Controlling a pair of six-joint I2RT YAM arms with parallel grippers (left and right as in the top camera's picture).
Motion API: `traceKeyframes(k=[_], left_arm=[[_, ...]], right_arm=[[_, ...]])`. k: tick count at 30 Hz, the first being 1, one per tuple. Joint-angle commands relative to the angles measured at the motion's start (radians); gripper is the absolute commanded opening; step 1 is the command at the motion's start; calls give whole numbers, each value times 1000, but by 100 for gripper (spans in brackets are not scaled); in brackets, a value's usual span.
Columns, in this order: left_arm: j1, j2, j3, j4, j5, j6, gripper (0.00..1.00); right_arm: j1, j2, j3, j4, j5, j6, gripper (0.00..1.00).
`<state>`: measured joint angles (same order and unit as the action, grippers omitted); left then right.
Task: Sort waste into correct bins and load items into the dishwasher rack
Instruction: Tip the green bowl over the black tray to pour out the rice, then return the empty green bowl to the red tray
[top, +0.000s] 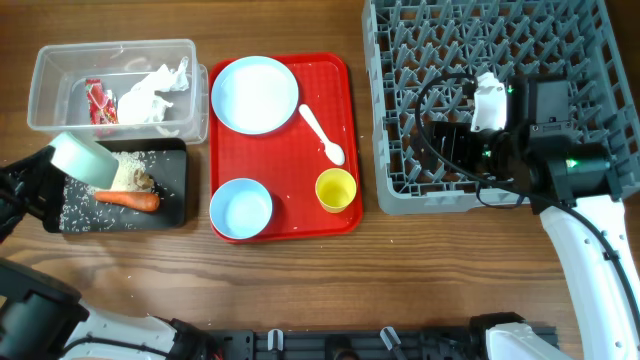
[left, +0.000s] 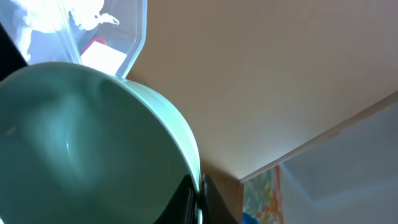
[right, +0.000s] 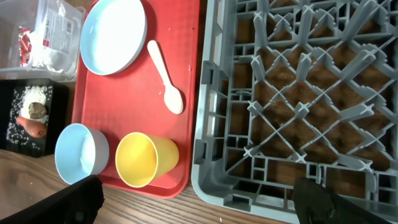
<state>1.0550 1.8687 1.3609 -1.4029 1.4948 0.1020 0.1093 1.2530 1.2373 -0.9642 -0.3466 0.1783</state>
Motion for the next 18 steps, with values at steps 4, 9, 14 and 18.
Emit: traceKeyframes(k=[4,9,14,18], left_arm=[[-166,-137,12,-4,35,137,4],[-503,-263,12,157,-187,128,4],[-1011,-265,12,442,-809,-195,4],[-1365,-240,12,558,-1410,-353,4]], right_arm=[[-2,9,17,14,13,7,100],[-2,9,17,22,13,7,100],[-2,9,17,23,13,8,100],[-2,9,17,20,13,8,100]])
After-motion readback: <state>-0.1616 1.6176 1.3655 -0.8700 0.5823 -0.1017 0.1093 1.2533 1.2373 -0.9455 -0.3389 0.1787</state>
